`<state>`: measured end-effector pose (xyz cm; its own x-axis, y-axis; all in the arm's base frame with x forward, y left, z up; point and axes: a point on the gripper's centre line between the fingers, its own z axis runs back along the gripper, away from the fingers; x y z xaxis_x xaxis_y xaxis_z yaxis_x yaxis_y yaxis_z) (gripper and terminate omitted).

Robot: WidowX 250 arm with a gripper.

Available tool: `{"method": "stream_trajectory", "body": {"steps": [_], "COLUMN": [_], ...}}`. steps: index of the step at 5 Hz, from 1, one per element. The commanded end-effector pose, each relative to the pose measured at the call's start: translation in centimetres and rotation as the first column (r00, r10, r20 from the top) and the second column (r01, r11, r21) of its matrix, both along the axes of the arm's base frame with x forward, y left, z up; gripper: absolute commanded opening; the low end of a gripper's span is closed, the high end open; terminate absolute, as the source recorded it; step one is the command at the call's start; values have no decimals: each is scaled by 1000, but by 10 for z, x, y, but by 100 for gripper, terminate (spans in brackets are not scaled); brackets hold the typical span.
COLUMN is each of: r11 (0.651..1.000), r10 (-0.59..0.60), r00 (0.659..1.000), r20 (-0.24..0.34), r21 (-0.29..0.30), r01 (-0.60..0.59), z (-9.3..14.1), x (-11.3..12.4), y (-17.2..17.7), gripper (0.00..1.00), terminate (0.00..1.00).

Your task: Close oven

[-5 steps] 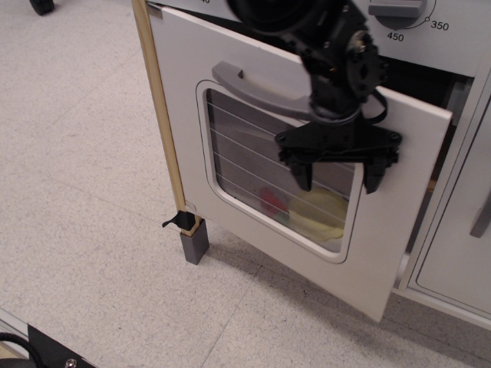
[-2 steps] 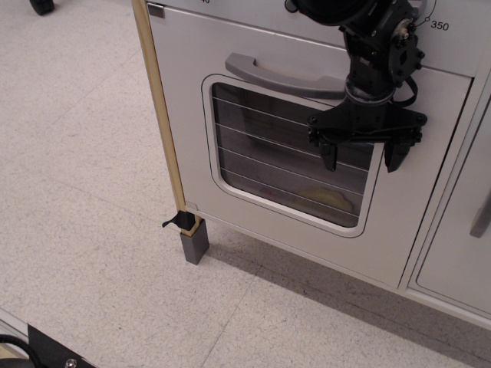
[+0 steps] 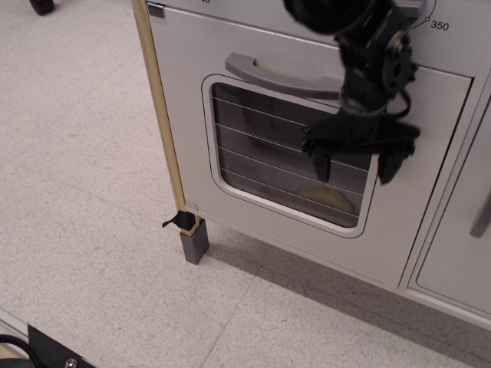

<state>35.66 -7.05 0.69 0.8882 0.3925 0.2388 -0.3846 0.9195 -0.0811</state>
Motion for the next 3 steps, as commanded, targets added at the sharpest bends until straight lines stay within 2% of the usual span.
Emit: {"method": "stream_trajectory", "body": {"steps": [1, 2, 3], "r11": [1000, 1000, 1000], "r10": [11, 11, 11], "r00": [994, 994, 994], "r20": [110, 110, 110], "r21": [-14, -14, -14], "r01": [-10, -10, -10], "z": [43, 43, 43], "x": [-3, -3, -3], "y": [9, 9, 9], "gripper": [100, 100, 100], "terminate": [0, 0, 100]}}
